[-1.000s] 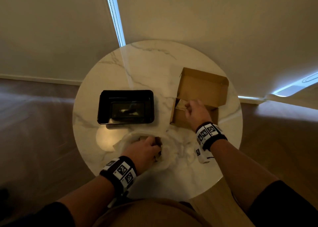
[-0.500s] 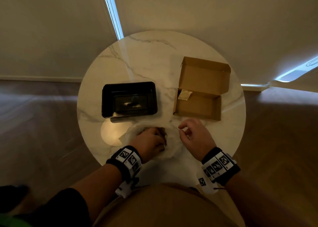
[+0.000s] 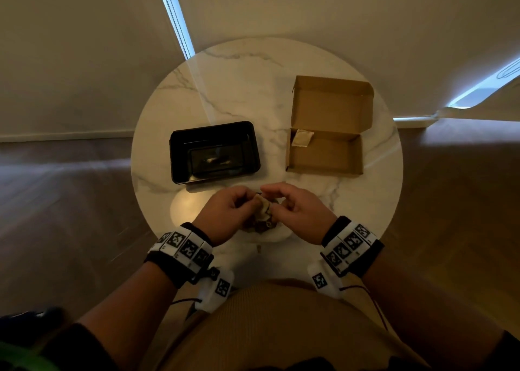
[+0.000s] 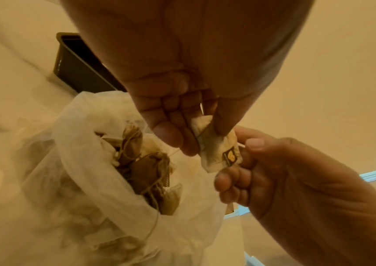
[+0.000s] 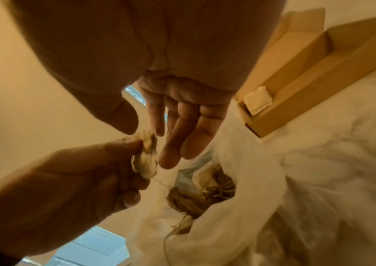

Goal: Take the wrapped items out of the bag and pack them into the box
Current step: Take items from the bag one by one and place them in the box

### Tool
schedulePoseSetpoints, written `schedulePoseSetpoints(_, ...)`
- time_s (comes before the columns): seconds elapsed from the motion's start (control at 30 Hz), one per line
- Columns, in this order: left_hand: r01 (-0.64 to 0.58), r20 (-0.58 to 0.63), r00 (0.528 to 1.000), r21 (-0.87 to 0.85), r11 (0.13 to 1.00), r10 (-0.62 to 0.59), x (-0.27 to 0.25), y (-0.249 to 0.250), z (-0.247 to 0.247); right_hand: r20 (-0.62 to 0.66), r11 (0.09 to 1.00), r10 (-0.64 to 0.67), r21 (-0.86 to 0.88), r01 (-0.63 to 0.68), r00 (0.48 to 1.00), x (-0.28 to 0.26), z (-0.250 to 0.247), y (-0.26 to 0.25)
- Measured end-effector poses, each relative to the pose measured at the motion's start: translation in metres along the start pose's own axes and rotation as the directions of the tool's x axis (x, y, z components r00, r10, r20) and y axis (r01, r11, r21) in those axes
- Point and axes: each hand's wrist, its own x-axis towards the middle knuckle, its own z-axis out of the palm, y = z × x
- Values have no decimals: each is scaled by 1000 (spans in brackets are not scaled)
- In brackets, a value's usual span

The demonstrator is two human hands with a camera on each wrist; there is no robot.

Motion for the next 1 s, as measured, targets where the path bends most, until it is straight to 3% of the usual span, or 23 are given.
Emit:
schedulePoseSetpoints(0.1, -33, -34, 999, -4, 999, 33, -4, 7, -4, -1, 997, -12, 81, 12, 1000, 0, 6, -8)
schedulePoseSetpoints(0.3, -33, -36, 999, -22, 999, 32, -7, 8, -10, -148, 999, -14, 45, 21, 989, 2, 5, -11)
schedulePoseSetpoints(0.47, -31, -6, 1000, -14, 999, 31, -8, 6, -12, -192, 996, -2, 83, 19, 981, -2, 2, -16)
schedulePoseSetpoints(0.67, -13, 120, 993, 106, 994, 0, -10, 1, -11, -238, 983, 50, 185, -5, 970, -9, -4, -18)
schedulePoseSetpoints(1.0, -47, 46, 998, 291, 956, 35, -9, -3, -22, -333, 974, 100, 224, -24, 938, -21, -28, -27)
